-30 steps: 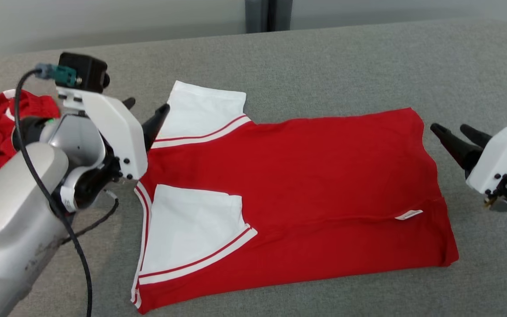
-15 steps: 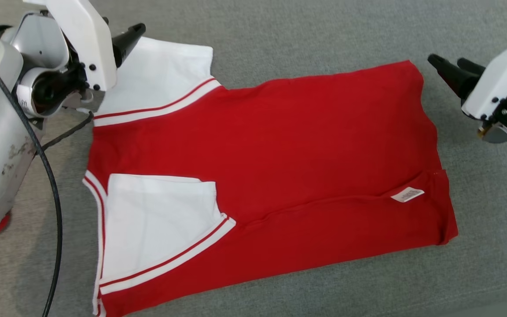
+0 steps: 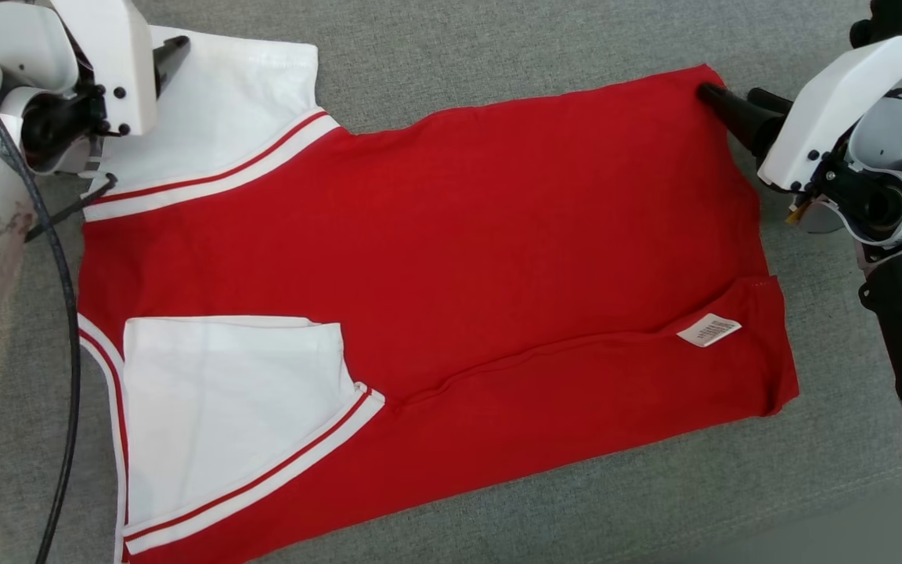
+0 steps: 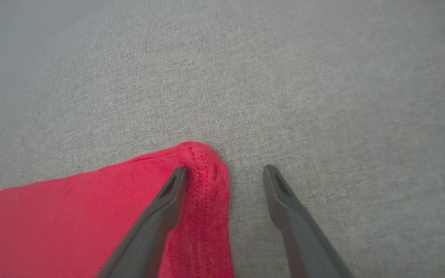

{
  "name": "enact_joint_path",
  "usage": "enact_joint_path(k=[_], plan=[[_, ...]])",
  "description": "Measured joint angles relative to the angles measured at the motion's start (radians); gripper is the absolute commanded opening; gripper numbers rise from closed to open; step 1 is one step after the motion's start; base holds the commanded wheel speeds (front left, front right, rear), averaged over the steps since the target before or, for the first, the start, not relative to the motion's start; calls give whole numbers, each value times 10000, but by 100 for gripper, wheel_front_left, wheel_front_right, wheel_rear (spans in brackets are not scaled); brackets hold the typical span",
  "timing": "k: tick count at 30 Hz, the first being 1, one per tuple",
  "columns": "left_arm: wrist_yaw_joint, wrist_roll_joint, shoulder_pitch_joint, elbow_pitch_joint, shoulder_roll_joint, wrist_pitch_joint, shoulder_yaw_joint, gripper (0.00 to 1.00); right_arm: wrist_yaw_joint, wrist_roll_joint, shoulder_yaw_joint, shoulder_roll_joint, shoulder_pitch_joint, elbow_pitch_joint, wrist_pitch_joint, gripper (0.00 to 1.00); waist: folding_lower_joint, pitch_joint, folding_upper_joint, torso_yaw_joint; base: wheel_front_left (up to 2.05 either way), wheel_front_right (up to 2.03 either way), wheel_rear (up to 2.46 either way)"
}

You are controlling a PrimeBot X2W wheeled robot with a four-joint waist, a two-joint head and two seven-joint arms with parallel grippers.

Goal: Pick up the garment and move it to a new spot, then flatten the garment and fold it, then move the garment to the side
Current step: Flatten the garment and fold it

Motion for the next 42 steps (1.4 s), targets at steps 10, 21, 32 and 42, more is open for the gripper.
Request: enact_joint_path(k=[10,21,32,42], plan=[[-138,-176,-262,709,-213,46,56,90,0,686,909,-77,-511,566,-412,100,0,107,0,19,0,0,0],[-405,-420,-269,899,-405,468,-6,0,2,1365,1718,-276,-606,890,-650,0,0,-22,0,100,0,0,0],[-669,-629,-12,846,-454,244,8,0,2,2025,2573,-719,-320,807,-1411,0,0,-527,0,235,0,0,0],[-976,-1580,1100,-84,-234,222,378,0,0,2449,3275,-1421,209,1202,-2151,0,0,-1963,0,925,0,0,0]])
